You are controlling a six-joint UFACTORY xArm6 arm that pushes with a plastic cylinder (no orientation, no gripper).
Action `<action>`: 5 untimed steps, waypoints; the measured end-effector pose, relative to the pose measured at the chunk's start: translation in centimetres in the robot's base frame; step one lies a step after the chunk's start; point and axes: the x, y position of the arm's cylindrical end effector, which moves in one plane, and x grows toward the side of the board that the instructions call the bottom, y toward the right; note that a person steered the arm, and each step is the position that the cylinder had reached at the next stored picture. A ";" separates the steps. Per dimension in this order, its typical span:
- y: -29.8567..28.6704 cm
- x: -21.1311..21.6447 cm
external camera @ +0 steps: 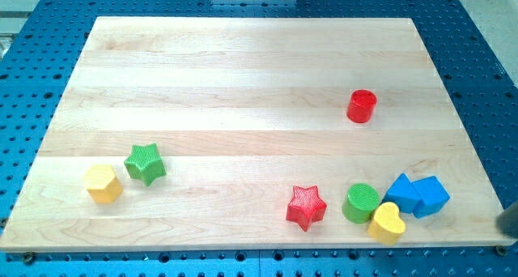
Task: Move the yellow heart towards the bottom left of the board
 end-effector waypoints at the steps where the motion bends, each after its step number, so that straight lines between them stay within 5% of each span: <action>1: -2.7 0.2; 3: -14.7 0.2; 5: -17.2 0.1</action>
